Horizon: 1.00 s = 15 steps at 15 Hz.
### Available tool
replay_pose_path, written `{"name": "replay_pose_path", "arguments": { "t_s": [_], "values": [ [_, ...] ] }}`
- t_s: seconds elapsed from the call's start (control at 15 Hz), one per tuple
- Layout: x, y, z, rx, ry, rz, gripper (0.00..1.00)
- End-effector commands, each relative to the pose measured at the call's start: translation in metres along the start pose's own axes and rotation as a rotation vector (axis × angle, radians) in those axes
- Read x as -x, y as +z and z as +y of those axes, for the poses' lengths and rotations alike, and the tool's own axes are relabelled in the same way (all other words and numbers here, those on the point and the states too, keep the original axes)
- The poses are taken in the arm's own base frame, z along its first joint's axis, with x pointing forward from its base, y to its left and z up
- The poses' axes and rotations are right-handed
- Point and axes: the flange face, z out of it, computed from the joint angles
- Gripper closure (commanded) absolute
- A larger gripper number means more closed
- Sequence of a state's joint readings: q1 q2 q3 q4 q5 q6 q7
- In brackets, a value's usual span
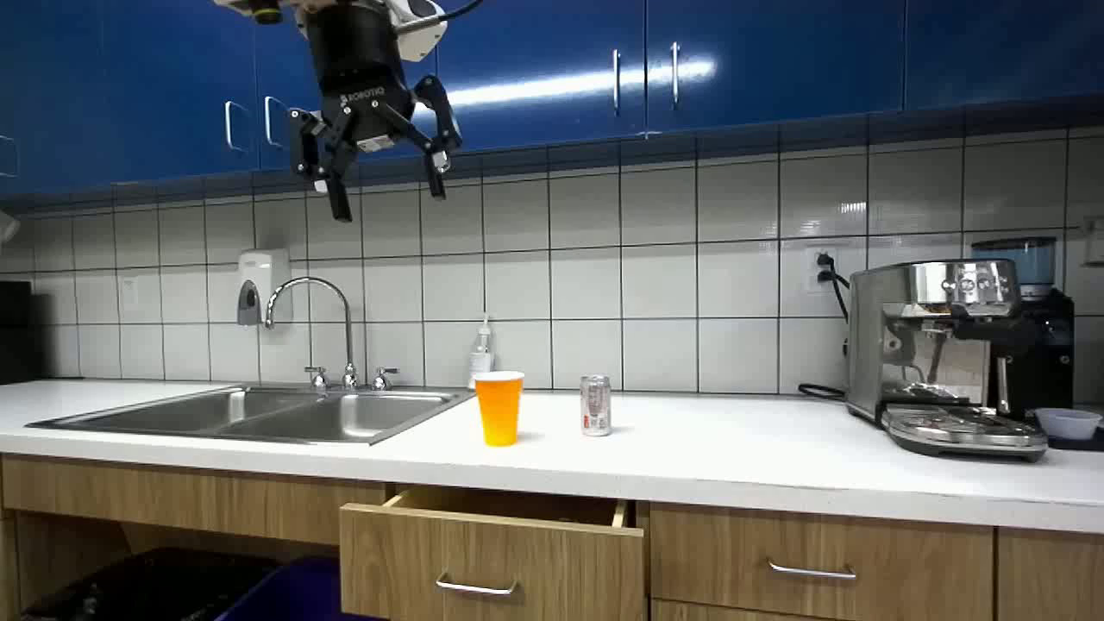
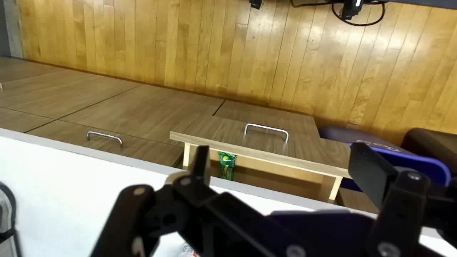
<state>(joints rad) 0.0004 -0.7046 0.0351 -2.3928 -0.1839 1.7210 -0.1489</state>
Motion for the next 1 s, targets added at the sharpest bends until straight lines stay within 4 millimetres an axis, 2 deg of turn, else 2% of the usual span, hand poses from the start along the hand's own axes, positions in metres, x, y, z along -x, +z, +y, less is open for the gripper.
{"name": "replay_pose_path", "arguments": {
  "t_s": [0.0, 0.4, 0.67, 0.93],
  "values": [
    [0.0, 0.0, 0.0, 0.0, 0.0, 0.0, 0.0],
    [-0.002, 0.002, 0.002, 0.016, 0.001, -0.003, 0.0],
    [-0.012, 0.017, 0.019, 0.023, 0.009, -0.012, 0.0],
    [-0.03, 0.042, 0.035, 0.018, 0.013, -0.013, 0.0]
  ]
}}
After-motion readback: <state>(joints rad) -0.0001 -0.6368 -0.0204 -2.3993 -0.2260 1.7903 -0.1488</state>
